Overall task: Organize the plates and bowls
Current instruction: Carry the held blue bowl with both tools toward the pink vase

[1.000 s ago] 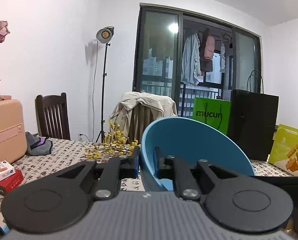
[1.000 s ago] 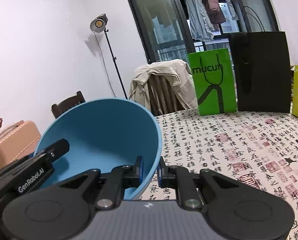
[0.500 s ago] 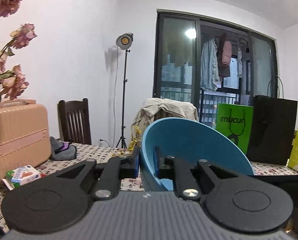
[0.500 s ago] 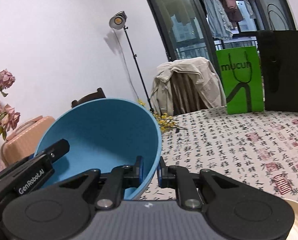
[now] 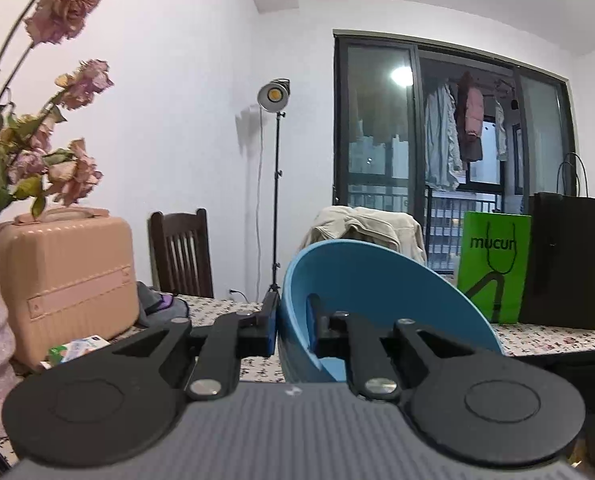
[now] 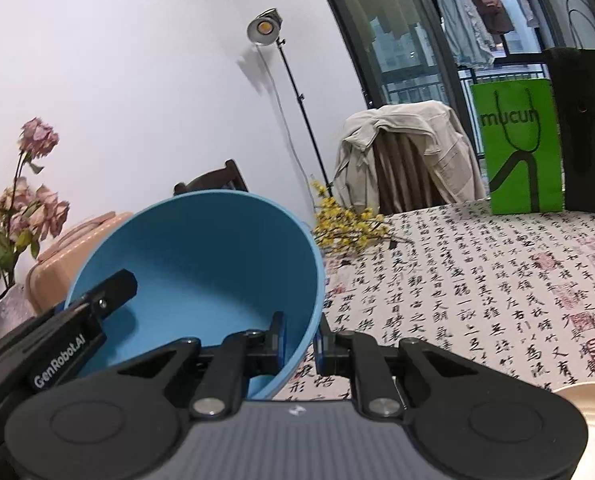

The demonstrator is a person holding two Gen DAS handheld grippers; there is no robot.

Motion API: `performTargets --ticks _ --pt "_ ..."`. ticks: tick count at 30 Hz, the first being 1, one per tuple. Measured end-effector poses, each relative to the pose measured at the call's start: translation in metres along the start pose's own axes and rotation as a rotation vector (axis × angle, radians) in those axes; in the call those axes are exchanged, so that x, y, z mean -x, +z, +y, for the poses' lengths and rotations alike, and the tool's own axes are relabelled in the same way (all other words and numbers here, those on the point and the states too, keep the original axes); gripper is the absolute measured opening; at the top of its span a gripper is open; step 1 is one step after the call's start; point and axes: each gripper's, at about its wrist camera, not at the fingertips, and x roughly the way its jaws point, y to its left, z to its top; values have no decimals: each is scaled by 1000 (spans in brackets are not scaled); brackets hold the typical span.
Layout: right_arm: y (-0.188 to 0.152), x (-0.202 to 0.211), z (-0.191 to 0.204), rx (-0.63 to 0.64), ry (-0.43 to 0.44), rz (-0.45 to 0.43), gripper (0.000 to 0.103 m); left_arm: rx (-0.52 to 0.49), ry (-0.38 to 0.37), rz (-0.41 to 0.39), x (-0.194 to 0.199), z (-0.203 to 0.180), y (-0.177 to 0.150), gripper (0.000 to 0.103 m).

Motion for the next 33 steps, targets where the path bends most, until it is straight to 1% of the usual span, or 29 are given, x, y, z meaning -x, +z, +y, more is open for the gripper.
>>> performTargets --ticks 6,15,21,33 --pt "-7 -1 13 16 31 20 14 -8 39 -19 10 10 -5 14" --pt "-14 -4 26 34 47 38 14 2 64 5 15 24 -15 14" --pt "-19 -8 35 51 61 56 14 5 90 8 19 32 -22 14" --pt "-31 -16 49 63 103 110 15 42 116 31 28 51 -34 14"
